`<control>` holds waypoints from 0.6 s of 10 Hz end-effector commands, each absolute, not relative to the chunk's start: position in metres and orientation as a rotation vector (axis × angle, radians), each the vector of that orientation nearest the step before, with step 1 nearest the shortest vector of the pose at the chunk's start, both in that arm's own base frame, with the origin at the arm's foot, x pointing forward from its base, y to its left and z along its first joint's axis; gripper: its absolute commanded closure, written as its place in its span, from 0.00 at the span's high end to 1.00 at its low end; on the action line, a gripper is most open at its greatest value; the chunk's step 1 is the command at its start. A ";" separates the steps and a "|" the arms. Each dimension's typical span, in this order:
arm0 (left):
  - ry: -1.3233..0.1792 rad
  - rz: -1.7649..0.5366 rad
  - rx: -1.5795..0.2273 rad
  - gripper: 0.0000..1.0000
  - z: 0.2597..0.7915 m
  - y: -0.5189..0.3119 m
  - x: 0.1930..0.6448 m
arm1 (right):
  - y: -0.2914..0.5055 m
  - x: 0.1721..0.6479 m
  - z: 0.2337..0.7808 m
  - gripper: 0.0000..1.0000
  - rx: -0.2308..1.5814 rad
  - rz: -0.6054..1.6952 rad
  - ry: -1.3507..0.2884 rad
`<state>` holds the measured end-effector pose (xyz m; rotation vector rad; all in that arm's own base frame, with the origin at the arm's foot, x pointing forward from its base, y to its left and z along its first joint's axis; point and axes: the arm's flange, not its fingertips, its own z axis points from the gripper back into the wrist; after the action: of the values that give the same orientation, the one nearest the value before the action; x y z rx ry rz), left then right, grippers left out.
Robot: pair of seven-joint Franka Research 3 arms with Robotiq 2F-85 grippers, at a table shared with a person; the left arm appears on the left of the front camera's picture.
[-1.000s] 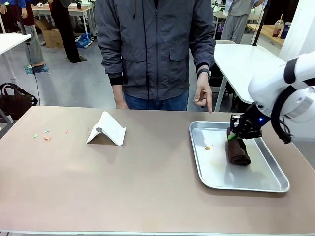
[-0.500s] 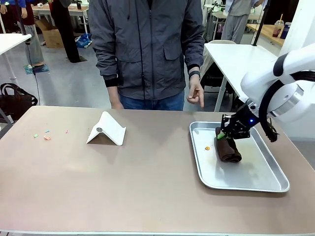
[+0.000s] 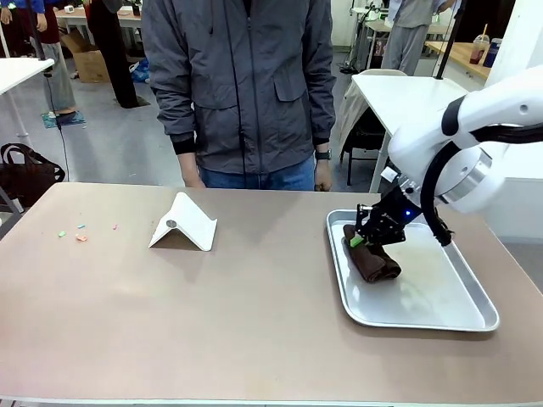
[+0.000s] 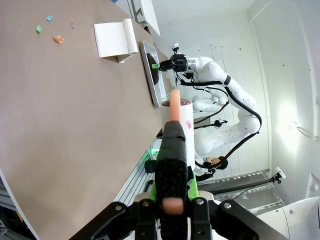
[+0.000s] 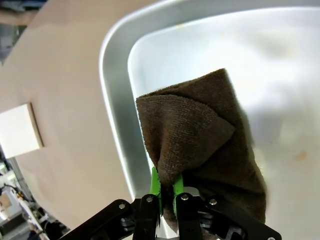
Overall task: Clean the surface of the table.
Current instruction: If a person points to the right, clean the right side of the table with your right hand, and if they point to the left, clean the left side with your left hand.
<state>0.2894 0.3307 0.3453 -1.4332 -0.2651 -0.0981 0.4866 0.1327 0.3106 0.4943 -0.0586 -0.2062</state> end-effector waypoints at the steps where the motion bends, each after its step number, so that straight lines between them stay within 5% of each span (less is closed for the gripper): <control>1: -0.261 -0.099 -1.430 0.19 0.350 0.331 0.287 | 0.143 0.487 0.306 0.11 0.504 -0.142 -0.053; 6: -0.261 -0.099 -1.430 0.19 0.350 0.331 0.287 | 0.140 0.487 0.291 0.11 0.359 -0.156 -0.072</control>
<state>0.2894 0.3307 0.3453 -1.4332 -0.2651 -0.0980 0.4839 0.1480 0.3019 0.4292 -0.0486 -0.1191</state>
